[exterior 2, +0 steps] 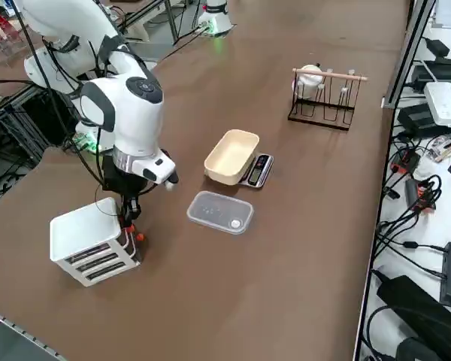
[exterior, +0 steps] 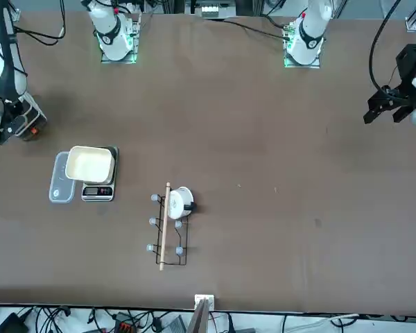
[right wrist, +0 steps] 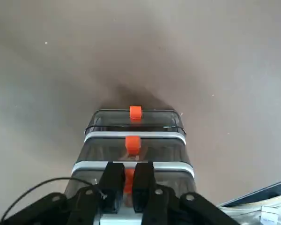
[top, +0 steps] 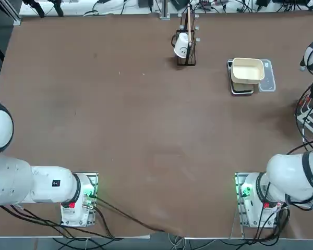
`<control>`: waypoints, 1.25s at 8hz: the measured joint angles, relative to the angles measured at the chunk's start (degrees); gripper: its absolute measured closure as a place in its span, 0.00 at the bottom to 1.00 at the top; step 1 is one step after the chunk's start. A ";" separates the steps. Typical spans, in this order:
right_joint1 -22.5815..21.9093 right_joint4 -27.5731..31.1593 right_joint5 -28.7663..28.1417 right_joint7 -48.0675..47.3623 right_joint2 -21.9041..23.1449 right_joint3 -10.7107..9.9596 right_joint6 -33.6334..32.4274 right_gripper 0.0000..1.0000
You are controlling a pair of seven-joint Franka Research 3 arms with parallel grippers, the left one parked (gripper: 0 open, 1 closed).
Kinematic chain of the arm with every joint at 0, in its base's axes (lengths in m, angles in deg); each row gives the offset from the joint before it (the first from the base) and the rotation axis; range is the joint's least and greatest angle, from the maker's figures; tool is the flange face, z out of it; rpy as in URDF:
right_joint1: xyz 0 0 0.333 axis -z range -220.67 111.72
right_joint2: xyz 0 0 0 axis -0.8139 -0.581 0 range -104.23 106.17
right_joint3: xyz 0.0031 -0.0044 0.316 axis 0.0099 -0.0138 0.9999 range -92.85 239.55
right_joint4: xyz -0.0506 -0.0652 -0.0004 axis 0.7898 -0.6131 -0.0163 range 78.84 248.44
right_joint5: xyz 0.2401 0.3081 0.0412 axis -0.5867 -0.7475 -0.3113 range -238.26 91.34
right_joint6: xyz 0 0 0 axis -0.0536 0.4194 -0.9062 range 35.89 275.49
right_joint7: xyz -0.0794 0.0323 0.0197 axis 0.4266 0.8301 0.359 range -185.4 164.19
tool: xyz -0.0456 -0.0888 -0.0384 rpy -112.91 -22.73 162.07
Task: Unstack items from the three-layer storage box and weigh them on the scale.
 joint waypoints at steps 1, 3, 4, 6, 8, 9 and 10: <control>0.00 0.00 0.00 -0.02 0.00 0.00 0.00 0.86; 0.00 -0.03 0.00 -0.31 0.00 0.00 0.00 0.86; 0.00 -0.12 0.00 -0.36 0.01 0.00 0.00 0.86; -0.01 -0.29 -0.03 -0.41 0.01 0.11 -0.04 0.86; -0.66 -0.74 -1.91 -0.49 0.02 0.84 -0.07 0.88; -2.25 -1.13 -3.12 -0.51 0.00 1.39 -0.03 0.88; -4.72 -1.68 -4.82 -0.77 -0.05 1.64 -0.04 0.88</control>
